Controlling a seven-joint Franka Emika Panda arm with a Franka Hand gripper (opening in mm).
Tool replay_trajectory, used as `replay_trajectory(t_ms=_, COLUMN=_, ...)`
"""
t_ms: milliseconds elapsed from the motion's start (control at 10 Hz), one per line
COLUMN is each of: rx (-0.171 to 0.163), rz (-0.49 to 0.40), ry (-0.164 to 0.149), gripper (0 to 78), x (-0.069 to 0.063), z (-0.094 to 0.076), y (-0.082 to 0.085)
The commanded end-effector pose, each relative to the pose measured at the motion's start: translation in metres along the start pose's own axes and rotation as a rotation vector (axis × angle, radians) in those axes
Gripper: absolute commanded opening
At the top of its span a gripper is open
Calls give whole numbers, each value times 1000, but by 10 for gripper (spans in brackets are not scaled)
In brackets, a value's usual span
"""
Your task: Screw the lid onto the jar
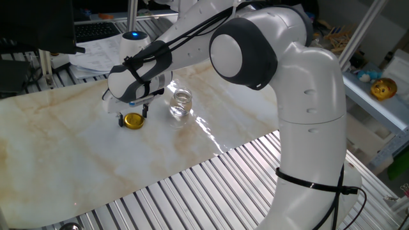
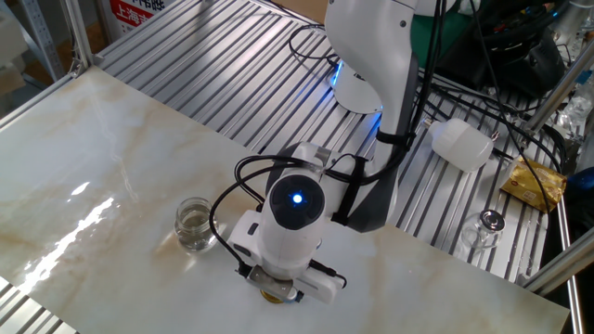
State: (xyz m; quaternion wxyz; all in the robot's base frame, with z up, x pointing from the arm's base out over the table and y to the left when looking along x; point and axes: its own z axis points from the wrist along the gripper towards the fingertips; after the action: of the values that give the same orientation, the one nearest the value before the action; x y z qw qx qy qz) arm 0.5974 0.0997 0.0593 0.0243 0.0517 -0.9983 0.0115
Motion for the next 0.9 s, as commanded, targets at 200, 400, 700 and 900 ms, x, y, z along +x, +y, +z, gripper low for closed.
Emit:
replay_trajectory(t_ms=200, rx=2, rz=-4, ry=-3, gripper=11, x=-1, z=-1, y=0)
replay_trajectory(t_ms=400, rx=2, rz=-4, ry=-3, gripper=11, x=-1, z=-1, y=0)
replay_trajectory(t_ms=700, rx=2, rz=-4, ry=-3, gripper=11, x=-1, z=-1, y=0)
replay_trajectory(t_ms=900, rx=2, rz=-4, ry=-3, gripper=11, x=-1, z=-1, y=0)
